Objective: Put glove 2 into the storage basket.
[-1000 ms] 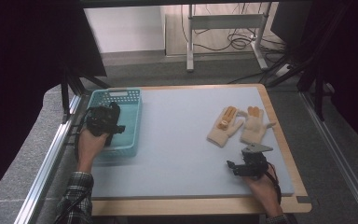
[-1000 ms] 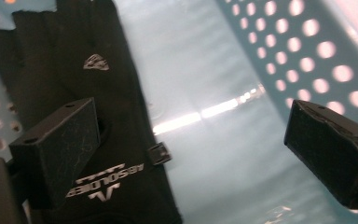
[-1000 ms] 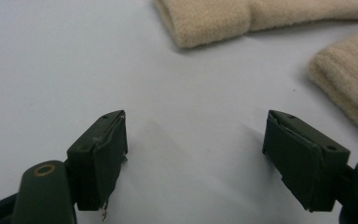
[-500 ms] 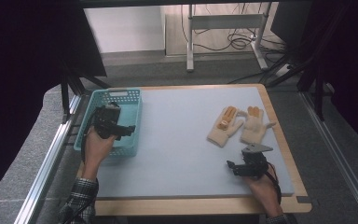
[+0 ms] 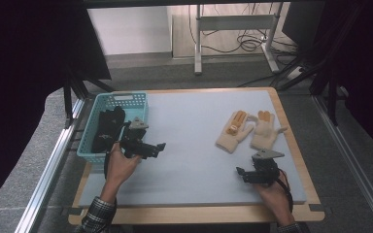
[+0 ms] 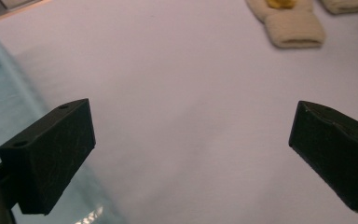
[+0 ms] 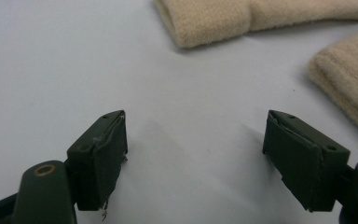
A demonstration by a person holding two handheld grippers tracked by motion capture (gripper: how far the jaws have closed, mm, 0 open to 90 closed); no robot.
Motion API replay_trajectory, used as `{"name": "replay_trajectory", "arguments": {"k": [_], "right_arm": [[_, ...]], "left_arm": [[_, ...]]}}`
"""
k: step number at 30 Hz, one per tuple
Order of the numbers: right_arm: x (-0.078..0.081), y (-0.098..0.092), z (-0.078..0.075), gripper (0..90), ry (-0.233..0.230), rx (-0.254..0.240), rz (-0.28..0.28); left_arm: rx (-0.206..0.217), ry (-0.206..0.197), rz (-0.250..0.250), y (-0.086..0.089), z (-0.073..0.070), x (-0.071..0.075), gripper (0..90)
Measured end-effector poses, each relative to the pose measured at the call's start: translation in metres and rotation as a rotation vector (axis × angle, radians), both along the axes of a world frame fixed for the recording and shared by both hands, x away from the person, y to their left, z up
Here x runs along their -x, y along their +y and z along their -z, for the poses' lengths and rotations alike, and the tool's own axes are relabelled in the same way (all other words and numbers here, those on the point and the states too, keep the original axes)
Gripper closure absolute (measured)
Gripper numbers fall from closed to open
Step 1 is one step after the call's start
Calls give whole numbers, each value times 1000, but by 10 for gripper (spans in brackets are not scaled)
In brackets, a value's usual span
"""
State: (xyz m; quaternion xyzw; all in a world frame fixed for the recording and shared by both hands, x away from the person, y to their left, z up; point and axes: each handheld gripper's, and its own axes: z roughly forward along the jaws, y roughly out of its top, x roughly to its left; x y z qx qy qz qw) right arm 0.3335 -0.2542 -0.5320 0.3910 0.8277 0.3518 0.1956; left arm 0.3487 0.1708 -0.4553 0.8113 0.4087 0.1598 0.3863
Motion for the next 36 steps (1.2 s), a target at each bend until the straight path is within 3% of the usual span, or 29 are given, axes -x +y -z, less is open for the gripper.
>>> {"name": "replay_trajectory", "arguments": {"k": [11,14,16,21,31,33,36], "right_arm": [[0,0,0,212,0,-1,1],[0,0,0,211,0,-1,2],[0,0,0,211,0,0,2],[0,0,0,213,1,-3,2],[0,-1,0,236,0,-9,5],[0,-1,-1,252,-1,-11,9],[1,-2,-1,283,-6,-16,9]], "left_arm": [[-23,-30,85,-26,24,21,11],[-62,-7,103,-34,39,32,9],[-65,9,107,-36,47,36,8],[-55,29,93,-35,62,41,8],[-133,57,44,-34,88,44,10],[-71,69,38,-32,94,43,9],[-67,64,27,-31,94,44,22]]}}
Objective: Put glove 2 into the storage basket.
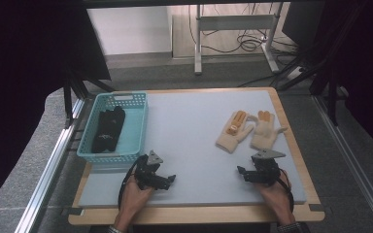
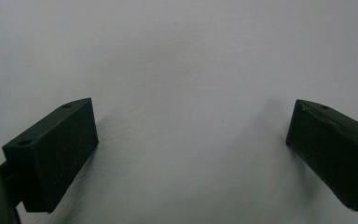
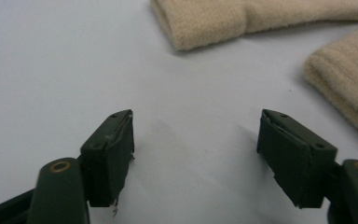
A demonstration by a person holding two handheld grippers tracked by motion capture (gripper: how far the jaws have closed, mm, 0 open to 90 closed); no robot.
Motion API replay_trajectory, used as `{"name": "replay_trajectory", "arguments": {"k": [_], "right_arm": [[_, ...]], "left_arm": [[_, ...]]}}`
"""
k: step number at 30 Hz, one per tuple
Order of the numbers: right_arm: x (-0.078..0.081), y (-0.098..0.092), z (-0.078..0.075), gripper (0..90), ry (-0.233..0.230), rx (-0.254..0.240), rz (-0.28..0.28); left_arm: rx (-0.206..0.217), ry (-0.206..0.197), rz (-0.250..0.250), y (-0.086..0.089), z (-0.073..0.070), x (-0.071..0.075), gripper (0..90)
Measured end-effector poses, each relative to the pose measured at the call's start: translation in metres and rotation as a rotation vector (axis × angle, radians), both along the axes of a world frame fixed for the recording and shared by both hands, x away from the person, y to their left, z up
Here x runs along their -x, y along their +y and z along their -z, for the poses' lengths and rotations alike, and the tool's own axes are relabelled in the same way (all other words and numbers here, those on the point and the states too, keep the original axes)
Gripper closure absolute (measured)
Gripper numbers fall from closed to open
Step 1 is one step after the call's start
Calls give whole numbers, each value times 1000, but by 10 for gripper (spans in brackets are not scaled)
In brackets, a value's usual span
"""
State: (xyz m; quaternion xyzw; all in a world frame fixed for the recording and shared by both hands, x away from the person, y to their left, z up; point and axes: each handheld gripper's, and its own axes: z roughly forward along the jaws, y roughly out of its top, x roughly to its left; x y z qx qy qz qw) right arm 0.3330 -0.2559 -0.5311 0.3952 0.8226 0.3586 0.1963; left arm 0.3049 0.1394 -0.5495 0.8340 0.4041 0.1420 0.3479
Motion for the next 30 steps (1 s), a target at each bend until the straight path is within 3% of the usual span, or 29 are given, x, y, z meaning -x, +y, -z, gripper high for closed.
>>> {"name": "replay_trajectory", "arguments": {"k": [15,22,30], "right_arm": [[-3,-13,-9,450,-5,-52,19],[-21,-31,-23,508,-13,-66,59],[-40,-36,-32,512,-17,-88,74]], "left_arm": [[1,-4,0,0,0,0,23],[-3,-4,2,1,0,0,23],[-3,-4,2,1,0,0,23]]}}
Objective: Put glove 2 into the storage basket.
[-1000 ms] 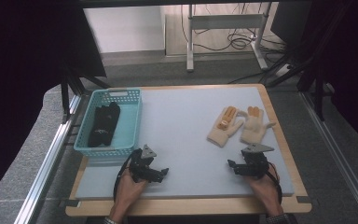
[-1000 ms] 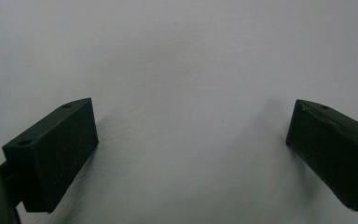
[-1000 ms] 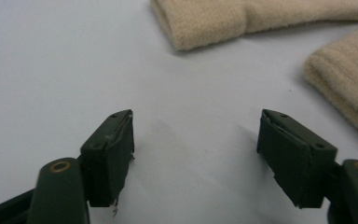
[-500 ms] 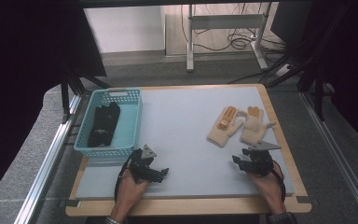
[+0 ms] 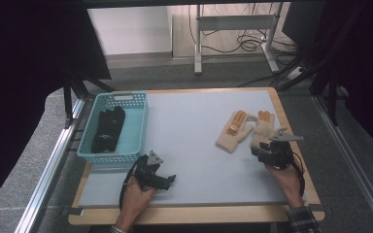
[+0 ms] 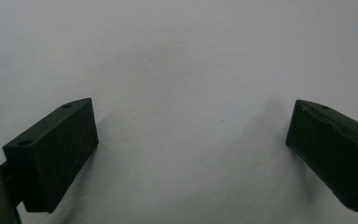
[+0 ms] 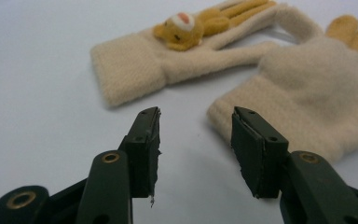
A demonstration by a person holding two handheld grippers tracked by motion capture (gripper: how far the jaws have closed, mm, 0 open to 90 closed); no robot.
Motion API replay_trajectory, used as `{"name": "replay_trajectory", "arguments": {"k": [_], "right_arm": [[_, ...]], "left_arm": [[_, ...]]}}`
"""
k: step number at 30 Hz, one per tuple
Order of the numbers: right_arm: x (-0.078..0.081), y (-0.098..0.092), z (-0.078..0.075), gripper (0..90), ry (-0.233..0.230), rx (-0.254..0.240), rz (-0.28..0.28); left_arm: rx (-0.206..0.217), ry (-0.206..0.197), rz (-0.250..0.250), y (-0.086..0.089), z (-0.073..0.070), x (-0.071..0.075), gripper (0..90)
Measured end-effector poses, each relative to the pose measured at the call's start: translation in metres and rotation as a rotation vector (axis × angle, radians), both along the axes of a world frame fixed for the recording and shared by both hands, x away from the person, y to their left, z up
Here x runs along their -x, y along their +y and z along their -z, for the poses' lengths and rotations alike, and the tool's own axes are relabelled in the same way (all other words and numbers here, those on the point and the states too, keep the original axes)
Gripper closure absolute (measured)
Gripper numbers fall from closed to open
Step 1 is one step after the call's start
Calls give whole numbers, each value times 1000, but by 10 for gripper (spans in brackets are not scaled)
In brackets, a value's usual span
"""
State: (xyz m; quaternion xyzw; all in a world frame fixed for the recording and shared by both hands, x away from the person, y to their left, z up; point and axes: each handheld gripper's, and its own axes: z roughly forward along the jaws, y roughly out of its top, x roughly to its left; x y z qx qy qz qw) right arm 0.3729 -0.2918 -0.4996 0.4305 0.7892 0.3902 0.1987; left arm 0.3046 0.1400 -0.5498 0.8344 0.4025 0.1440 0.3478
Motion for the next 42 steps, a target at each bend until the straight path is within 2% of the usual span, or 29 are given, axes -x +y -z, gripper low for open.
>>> {"name": "replay_trajectory", "arguments": {"k": [5,10,14,17,23,28,29,31,35,39,42], "right_arm": [[-10,1,-2,500,-11,14,11],[-22,-7,-8,493,-29,33,43],[-36,-17,-14,479,-42,60,66],[-50,-23,-15,432,-48,70,76],[-77,-29,-1,290,-20,99,73],[-91,-26,14,264,-5,130,60],[-92,-27,16,280,-5,124,64],[-93,-29,19,381,29,76,61],[-90,-32,20,499,63,21,93],[-87,-31,17,550,79,19,103],[-84,-31,15,562,71,23,104]], "left_arm": [[0,0,0,0,0,0,24],[0,0,0,0,0,0,24],[1,0,-1,0,0,0,24],[1,0,-1,0,0,0,24],[1,0,-1,0,0,0,24],[1,0,-1,0,0,0,24],[1,0,-1,0,0,0,24],[1,0,-1,0,0,0,24],[1,0,-1,0,0,0,24],[0,0,0,0,0,0,24],[1,0,-1,0,0,0,24]]}}
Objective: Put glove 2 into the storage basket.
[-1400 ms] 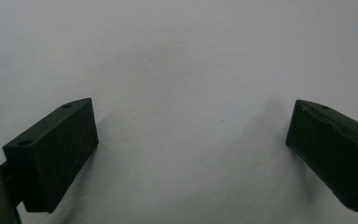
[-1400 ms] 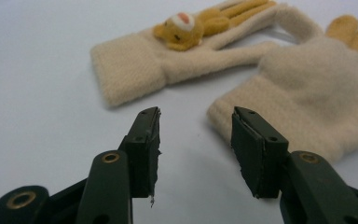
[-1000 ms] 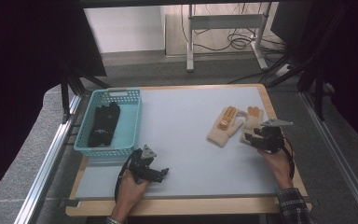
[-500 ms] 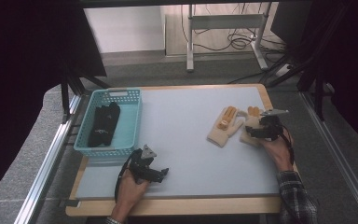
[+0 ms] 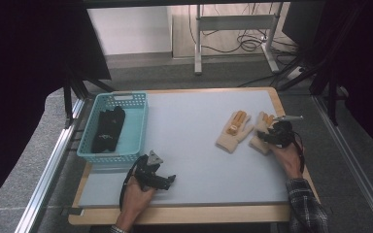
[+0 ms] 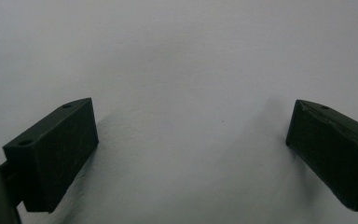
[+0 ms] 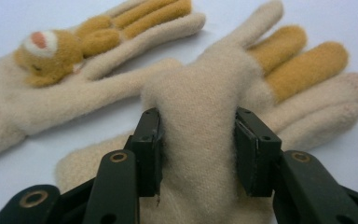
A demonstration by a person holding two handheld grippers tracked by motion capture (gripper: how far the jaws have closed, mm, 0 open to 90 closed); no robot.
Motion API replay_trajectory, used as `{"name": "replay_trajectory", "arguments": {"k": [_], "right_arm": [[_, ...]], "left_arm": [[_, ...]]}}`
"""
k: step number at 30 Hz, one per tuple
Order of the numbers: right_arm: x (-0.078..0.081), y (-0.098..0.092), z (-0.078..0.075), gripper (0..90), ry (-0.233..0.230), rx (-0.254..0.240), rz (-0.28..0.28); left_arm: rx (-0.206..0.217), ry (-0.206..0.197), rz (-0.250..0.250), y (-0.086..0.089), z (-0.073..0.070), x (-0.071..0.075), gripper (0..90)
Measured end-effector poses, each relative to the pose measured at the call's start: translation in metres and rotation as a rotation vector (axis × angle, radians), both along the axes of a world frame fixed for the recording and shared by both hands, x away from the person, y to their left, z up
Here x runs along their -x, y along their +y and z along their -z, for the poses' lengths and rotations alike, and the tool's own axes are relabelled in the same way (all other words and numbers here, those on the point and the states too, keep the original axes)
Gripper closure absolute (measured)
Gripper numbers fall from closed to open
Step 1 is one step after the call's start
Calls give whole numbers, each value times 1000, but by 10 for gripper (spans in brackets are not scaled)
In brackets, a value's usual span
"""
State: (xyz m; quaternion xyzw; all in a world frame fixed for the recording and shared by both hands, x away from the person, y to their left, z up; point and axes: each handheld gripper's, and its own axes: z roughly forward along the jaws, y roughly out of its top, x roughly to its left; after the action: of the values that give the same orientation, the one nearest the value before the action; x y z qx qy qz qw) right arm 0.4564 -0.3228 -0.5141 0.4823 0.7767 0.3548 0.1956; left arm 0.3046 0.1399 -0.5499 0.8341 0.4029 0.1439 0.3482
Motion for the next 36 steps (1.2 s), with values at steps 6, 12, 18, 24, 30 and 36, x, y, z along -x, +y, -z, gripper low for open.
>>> {"name": "replay_trajectory", "arguments": {"k": [6,12,18,24,30,36], "right_arm": [[12,1,-14,565,-40,-9,-4],[26,9,-34,562,-73,-35,-32],[44,27,-51,558,-105,-69,-101],[65,59,-66,555,-133,-87,-197],[81,98,-70,551,-134,-93,-290],[94,139,-62,548,-119,-99,-371]], "left_arm": [[1,0,0,0,0,0,24],[1,-1,-1,0,0,0,24],[-1,0,0,0,0,0,24],[-2,0,1,0,0,0,24],[0,-2,-1,0,0,0,24],[-1,-3,0,0,0,0,25]]}}
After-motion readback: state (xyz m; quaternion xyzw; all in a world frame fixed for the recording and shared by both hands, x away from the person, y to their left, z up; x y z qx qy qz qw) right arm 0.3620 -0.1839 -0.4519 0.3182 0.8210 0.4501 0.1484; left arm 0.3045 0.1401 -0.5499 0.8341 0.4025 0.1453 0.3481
